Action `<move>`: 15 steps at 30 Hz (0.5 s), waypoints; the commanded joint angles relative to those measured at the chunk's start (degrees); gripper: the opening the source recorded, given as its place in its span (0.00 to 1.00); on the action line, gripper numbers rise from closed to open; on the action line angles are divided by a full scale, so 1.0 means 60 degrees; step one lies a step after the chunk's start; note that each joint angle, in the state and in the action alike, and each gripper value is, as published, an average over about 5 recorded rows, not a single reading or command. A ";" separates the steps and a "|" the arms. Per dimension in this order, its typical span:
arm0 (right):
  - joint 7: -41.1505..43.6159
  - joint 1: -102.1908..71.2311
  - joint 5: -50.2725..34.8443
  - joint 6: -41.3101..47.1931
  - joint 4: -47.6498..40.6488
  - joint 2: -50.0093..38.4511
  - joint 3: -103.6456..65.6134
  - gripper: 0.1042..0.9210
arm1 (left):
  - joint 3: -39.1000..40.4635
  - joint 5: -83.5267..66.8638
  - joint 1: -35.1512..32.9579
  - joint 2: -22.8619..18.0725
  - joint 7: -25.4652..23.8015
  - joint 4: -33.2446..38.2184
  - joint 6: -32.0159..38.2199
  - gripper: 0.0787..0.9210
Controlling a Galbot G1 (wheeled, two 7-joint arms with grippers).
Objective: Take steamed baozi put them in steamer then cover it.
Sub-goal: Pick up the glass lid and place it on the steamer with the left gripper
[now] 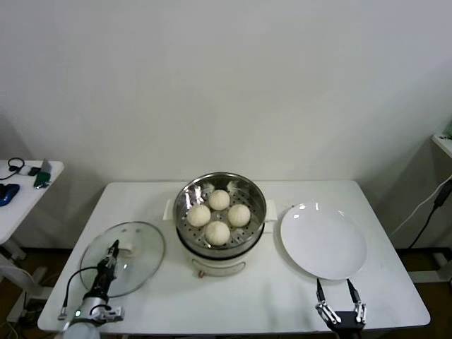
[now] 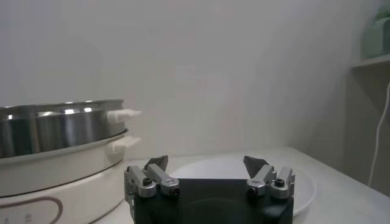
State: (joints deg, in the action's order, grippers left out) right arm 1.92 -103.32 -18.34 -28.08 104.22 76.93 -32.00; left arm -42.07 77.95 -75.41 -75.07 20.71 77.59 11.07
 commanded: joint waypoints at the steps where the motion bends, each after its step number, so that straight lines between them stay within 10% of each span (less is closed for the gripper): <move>1: -0.0031 0.0013 0.0066 0.0014 0.0116 0.0007 -0.0019 0.88 | 0.0038 -0.0587 -0.0160 0.0165 -0.0004 0.0551 -0.0145 0.07; 15: -0.0771 0.0133 0.1332 0.0325 0.0236 0.0160 -0.0173 0.88 | 0.0053 -0.4360 -0.1725 0.2850 -0.2823 0.6245 -0.4685 0.06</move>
State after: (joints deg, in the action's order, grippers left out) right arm -0.67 -102.82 -14.44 -26.77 105.56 77.66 -32.80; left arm -41.82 66.12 -80.86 -69.12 15.05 92.91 2.78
